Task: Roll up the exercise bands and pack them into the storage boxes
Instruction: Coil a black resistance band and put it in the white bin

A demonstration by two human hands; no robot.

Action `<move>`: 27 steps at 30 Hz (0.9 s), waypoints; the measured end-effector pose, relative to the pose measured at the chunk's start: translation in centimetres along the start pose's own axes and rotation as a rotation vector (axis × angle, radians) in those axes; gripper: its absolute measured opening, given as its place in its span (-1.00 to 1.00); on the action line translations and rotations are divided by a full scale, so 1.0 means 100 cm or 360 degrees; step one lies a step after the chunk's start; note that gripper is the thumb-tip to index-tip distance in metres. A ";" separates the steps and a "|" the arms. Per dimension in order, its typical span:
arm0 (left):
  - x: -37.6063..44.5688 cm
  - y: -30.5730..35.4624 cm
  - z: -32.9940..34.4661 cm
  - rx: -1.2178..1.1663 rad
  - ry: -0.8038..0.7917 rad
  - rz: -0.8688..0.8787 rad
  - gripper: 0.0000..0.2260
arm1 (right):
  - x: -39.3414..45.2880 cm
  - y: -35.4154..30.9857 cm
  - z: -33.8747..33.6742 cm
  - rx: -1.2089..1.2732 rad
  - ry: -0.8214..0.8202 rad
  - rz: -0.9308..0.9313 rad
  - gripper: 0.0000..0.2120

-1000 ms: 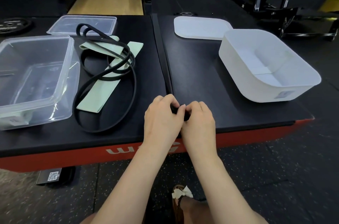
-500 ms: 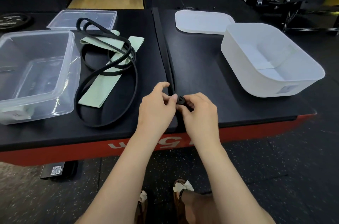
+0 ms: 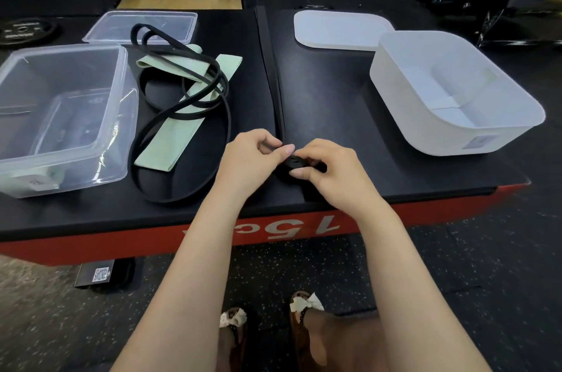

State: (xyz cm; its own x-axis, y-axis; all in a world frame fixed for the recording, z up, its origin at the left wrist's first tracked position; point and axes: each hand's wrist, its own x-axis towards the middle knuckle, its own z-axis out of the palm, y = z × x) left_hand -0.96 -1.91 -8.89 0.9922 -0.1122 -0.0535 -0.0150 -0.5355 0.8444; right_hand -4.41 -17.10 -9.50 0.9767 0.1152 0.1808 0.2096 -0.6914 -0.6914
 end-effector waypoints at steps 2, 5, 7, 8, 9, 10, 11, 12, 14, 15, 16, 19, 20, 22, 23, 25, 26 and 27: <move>0.002 -0.003 -0.004 -0.0008 -0.0089 -0.0003 -0.79 | 0.002 0.001 -0.001 0.0024 -0.0076 -0.0009 -0.79; 0.003 -0.004 -0.005 0.0019 -0.0167 -0.0004 -0.79 | 0.004 0.002 -0.003 0.0050 -0.0112 0.0002 -0.78; 0.003 -0.004 -0.005 0.0007 -0.0191 -0.0005 -0.78 | 0.005 0.003 -0.004 0.0037 -0.0134 0.0019 -0.78; 0.003 -0.003 -0.005 0.0002 -0.0203 -0.0005 -0.78 | 0.005 0.003 -0.005 0.0024 -0.0145 0.0025 -0.77; 0.004 -0.003 -0.005 0.0002 -0.0213 -0.0008 -0.78 | 0.006 0.002 -0.005 0.0012 -0.0155 0.0035 -0.76; 0.004 -0.003 -0.005 0.0002 -0.0218 -0.0012 -0.78 | 0.005 0.001 -0.005 0.0002 -0.0161 0.0052 -0.74; 0.005 -0.004 -0.004 0.0000 -0.0213 -0.0016 -0.79 | 0.005 0.000 -0.004 -0.0005 -0.0157 0.0081 -0.73; 0.005 -0.004 -0.003 -0.0004 -0.0199 -0.0017 -0.80 | 0.003 -0.001 -0.003 -0.0005 -0.0134 0.0122 -0.71; 0.006 -0.004 0.000 -0.0010 -0.0161 -0.0017 -0.83 | -0.001 -0.004 0.002 -0.0004 -0.0051 0.0205 -0.70; 0.006 -0.003 0.001 -0.0012 -0.0147 -0.0018 -0.84 | -0.003 -0.006 0.005 -0.0023 -0.0005 0.0228 -0.71; 0.006 -0.004 0.002 -0.0015 -0.0135 -0.0020 -0.85 | -0.006 -0.008 0.007 -0.0055 0.0041 0.0239 -0.72; 0.007 -0.004 0.003 -0.0022 -0.0120 -0.0025 -0.85 | -0.014 -0.013 0.013 -0.0059 0.0208 0.0322 -0.70; 0.007 -0.004 0.003 -0.0022 -0.0115 -0.0025 -0.84 | -0.015 -0.015 0.015 -0.0045 0.0256 0.0366 -0.68; 0.007 -0.005 0.004 -0.0017 -0.0103 -0.0016 -0.84 | -0.014 -0.019 0.023 -0.0122 0.0315 0.0378 -0.66; 0.007 -0.004 0.004 -0.0010 -0.0092 -0.0008 -0.84 | -0.012 -0.021 0.027 -0.0186 0.0337 0.0354 -0.68; 0.006 -0.004 0.004 -0.0015 -0.0054 0.0001 -0.83 | -0.009 -0.023 0.033 -0.0256 0.0373 0.0307 -0.71; 0.005 -0.004 0.004 -0.0042 -0.0047 0.0003 -0.80 | -0.008 -0.023 0.034 -0.0254 0.0380 0.0290 -0.73; 0.004 -0.003 0.003 -0.0075 -0.0055 0.0000 -0.74 | -0.007 -0.022 0.034 -0.0235 0.0379 0.0275 -0.75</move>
State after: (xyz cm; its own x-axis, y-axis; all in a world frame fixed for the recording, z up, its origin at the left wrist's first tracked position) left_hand -0.56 -2.06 -9.37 0.9874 -0.1413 -0.0709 -0.0085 -0.4953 0.8687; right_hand -5.40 -13.24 -10.49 0.9557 -0.1708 0.2398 0.0156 -0.7841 -0.6205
